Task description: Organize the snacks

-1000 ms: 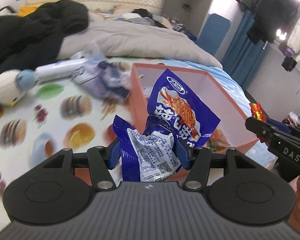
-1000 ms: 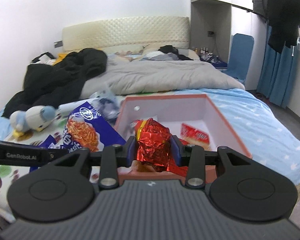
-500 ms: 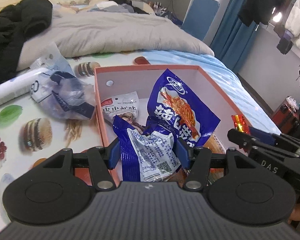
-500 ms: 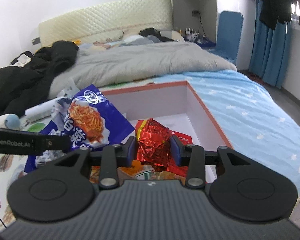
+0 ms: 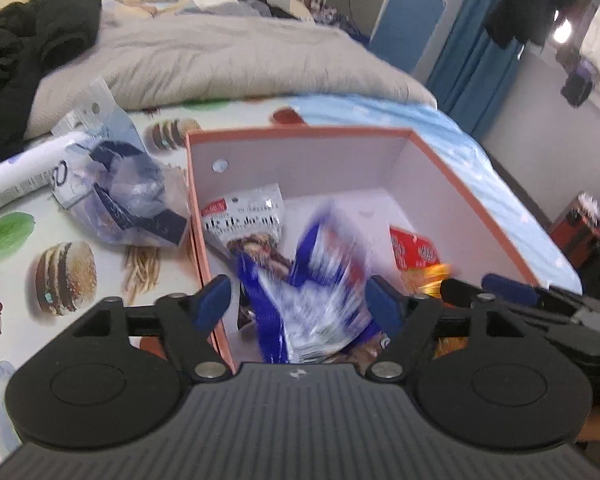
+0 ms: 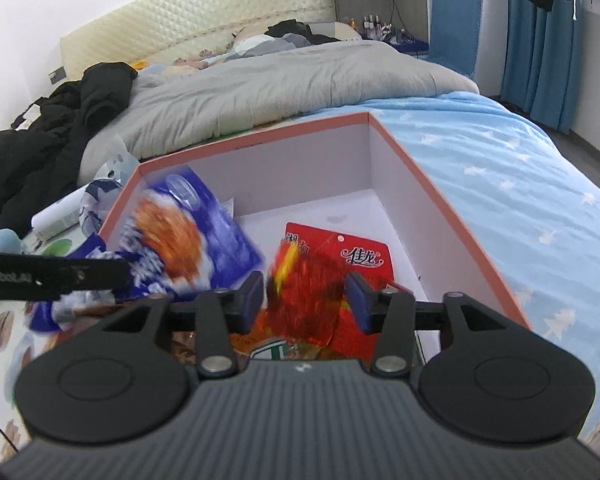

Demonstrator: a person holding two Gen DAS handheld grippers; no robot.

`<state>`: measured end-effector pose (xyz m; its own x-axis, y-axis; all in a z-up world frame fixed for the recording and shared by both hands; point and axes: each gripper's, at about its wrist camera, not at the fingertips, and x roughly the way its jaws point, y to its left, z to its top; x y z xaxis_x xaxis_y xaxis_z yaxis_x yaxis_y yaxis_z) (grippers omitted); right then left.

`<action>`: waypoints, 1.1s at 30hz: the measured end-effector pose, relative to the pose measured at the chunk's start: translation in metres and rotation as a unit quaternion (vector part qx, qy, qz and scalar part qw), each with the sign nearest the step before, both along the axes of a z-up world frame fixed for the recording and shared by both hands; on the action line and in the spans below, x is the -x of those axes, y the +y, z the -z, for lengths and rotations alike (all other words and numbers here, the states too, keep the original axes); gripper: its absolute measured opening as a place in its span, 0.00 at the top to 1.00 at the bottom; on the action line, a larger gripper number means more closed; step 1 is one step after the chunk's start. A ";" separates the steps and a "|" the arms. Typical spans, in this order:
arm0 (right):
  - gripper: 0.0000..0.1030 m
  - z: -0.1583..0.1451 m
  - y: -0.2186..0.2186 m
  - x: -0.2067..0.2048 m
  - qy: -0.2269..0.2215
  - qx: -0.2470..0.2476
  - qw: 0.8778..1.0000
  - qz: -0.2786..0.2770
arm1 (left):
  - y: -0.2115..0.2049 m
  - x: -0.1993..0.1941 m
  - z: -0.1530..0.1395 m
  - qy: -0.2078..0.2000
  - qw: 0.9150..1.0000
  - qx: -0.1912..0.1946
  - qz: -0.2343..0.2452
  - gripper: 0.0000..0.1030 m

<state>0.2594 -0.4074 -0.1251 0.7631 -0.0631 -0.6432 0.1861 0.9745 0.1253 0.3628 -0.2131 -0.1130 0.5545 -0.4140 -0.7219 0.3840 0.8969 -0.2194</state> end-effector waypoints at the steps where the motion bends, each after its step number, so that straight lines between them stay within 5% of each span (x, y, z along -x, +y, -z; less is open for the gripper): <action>1: 0.44 -0.002 0.000 0.001 -0.002 0.002 1.000 0.004 | 0.002 0.001 -0.004 -0.003 1.000 -0.001 -0.002 0.23; 19: 0.44 -0.088 0.039 0.098 -0.099 0.007 0.995 0.002 | 0.056 0.125 -0.108 -0.100 0.995 0.016 -0.002 0.23; 33: 0.44 -0.131 0.076 0.194 -0.142 0.014 0.990 -0.007 | 0.099 0.237 -0.146 -0.143 0.989 0.028 -0.011 0.23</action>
<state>0.0656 -0.3317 0.0062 0.9137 -0.0663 -0.4009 0.1338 0.9807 0.1428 0.1255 -0.1144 0.0333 0.7420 -0.4344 -0.5105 0.4178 0.8953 -0.1546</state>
